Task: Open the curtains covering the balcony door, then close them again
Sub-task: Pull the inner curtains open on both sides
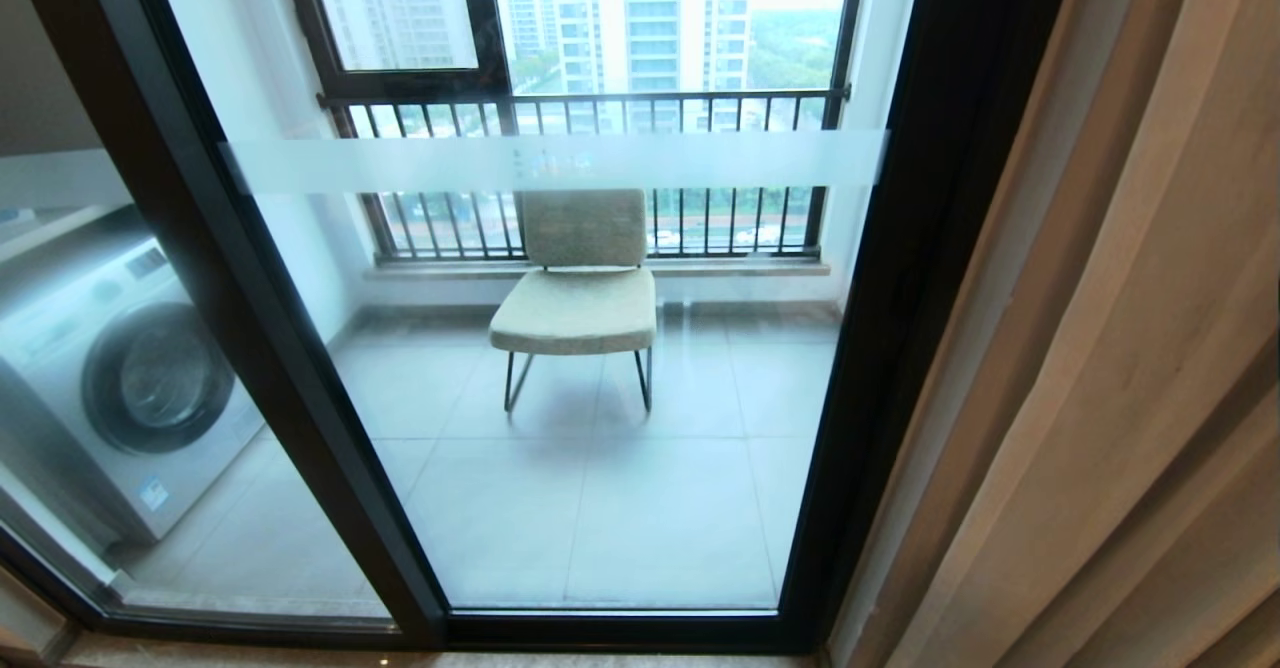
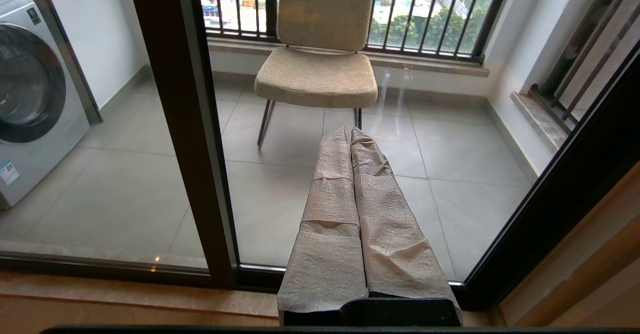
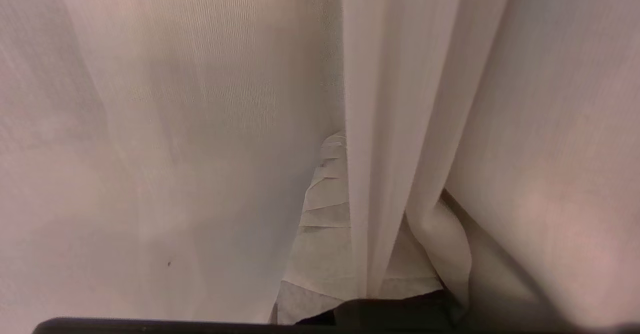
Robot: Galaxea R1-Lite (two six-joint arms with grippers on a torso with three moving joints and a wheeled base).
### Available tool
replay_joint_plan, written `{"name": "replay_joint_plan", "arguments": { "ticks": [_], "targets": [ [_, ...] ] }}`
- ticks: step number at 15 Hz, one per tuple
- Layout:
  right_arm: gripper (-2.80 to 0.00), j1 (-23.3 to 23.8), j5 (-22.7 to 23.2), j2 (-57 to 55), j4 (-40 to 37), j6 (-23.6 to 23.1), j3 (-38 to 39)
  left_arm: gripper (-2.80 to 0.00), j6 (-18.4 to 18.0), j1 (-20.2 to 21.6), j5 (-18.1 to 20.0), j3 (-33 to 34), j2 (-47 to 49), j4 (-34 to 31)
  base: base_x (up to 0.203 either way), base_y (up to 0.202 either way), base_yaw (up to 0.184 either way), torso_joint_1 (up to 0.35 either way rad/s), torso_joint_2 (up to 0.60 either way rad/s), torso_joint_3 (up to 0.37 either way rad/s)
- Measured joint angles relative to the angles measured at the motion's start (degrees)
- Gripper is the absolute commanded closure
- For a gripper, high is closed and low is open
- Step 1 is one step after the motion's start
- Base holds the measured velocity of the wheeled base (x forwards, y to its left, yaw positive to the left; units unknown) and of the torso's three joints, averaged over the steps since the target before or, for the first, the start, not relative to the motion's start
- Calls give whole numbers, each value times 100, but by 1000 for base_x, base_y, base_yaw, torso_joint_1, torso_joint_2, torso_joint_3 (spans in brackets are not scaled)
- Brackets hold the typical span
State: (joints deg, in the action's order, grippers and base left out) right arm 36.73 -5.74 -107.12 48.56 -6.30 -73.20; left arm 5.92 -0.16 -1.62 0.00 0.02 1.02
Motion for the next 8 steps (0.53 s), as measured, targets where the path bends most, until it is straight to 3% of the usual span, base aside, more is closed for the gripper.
{"name": "replay_joint_plan", "arguments": {
  "ticks": [8],
  "targets": [
    [0,-80,143,318,-3,-119,313,0,-1,0,-2,0,0,0,0,0,0,0,0,0]
  ]
}}
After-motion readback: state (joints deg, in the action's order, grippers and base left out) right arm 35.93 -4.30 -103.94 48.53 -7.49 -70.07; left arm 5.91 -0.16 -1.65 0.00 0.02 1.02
